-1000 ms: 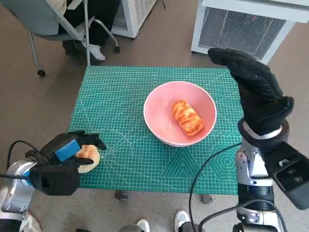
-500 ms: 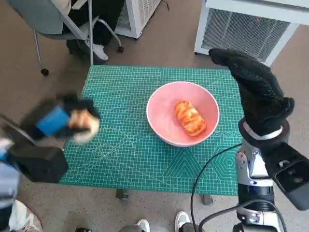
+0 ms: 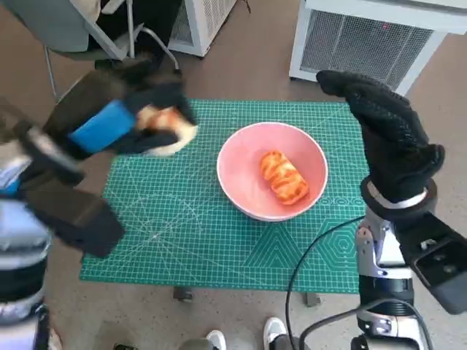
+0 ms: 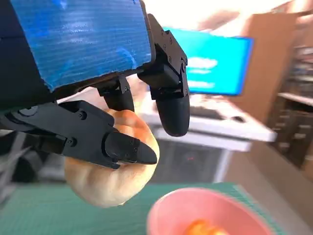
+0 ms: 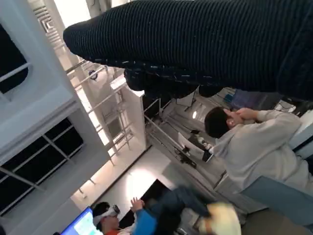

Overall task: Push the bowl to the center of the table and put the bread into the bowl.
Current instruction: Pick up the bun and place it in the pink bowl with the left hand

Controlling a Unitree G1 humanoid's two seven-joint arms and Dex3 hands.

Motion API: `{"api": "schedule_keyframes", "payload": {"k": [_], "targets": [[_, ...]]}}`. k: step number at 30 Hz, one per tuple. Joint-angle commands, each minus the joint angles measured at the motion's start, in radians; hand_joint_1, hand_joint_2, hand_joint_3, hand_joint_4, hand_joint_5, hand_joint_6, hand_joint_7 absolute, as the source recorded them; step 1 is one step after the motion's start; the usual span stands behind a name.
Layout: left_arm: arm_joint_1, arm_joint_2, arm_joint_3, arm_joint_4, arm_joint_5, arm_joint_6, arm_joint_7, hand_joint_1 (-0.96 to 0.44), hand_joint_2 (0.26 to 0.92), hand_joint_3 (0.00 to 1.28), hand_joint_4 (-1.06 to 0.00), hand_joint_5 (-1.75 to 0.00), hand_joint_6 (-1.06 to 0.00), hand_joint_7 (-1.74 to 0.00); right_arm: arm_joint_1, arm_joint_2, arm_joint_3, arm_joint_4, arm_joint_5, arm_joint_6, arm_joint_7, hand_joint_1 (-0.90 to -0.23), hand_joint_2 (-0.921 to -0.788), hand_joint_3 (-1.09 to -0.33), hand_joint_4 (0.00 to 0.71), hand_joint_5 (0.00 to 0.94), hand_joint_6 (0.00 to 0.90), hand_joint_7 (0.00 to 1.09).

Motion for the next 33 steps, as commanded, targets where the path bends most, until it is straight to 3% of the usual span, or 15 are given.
{"api": "schedule_keyframes", "payload": {"k": [1, 10, 18, 22, 23, 24, 25, 27, 30, 33], "targets": [[-0.126, -0.051, -0.069, 0.084, 0.027, -0.057, -0.016, 0.0, 0.92, 0.11, -0.58, -1.19, -0.64, -1.26, 0.013, -0.004, 0.003, 0.003, -0.015, 0.002, 0.005, -0.597, -0.921, -0.788, -0.001, 0.574, -0.001, 0.79], [-0.273, -0.195, -0.191, 0.333, 0.09, -0.12, 0.001, 0.0, 0.919, 0.08, -0.64, -1.14, -0.64, -1.24, 0.017, -0.003, 0.001, 0.002, -0.01, 0.006, 0.003, -0.607, -0.921, -0.785, -0.001, 0.569, -0.001, 0.78], [-0.328, -0.314, -0.274, 0.542, 0.174, -0.073, 0.023, 0.0, 0.92, 0.08, -0.64, -1.14, -0.65, -1.22, 0.022, -0.008, -0.006, -0.005, -0.021, -0.001, -0.004, -0.595, -0.921, -0.787, -0.001, 0.567, -0.001, 0.78], [-0.326, -0.34, -0.302, 0.596, 0.204, -0.023, 0.004, 0.0, 0.921, 0.15, -0.54, -1.21, -0.59, -1.3, 0.024, -0.011, -0.011, -0.008, -0.031, -0.007, -0.01, -0.591, -0.921, -0.789, -0.001, 0.568, -0.001, 0.78], [-0.325, -0.343, -0.308, 0.605, 0.209, -0.01, -0.007, -0.07, 0.921, 0.18, -0.5, -1.09, -0.55, -1.34, 0.024, -0.011, -0.011, -0.009, -0.034, -0.007, -0.012, -0.59, -0.921, -0.789, -0.001, 0.568, -0.001, 0.78], [-0.324, -0.346, -0.317, 0.615, 0.211, 0.015, -0.036, -0.17, 0.921, 0.21, -0.5, -0.79, -0.52, -1.39, 0.024, -0.012, -0.013, -0.01, -0.039, -0.008, -0.016, -0.588, -0.921, -0.79, -0.001, 0.568, -0.001, 0.78], [-0.323, -0.347, -0.323, 0.621, 0.213, 0.033, -0.056, -0.16, 0.906, 0.2, -0.47, -0.64, -0.45, -1.23, 0.024, -0.012, -0.014, -0.011, -0.044, -0.009, -0.019, -0.588, -0.921, -0.79, -0.001, 0.568, -0.001, 0.78], [-0.325, -0.348, -0.338, 0.625, 0.21, 0.094, -0.128, -0.15, 0.893, 0.12, -0.32, -0.26, -0.34, -0.61, 0.023, -0.015, -0.018, -0.009, -0.05, -0.013, -0.023, -0.587, -0.921, -0.792, -0.001, 0.569, -0.001, 0.78], [-0.335, -0.349, -0.344, 0.631, 0.186, 0.174, -0.234, -0.2, 0.898, 0.05, -0.14, -0.09, -0.24, -0.22, 0.016, -0.02, -0.025, 0.002, -0.049, -0.016, -0.025, -0.587, -0.921, -0.791, -0.001, 0.569, -0.001, 0.78], [-0.329, -0.343, -0.324, 0.61, 0.153, 0.213, -0.29, -0.26, 0.904, 0.03, -0.06, -0.03, -0.2, -0.08, 0.008, -0.024, -0.033, 0.014, -0.04, -0.014, -0.024, -0.587, -0.921, -0.782, -0.001, 0.56, -0.001, 0.77]]}}
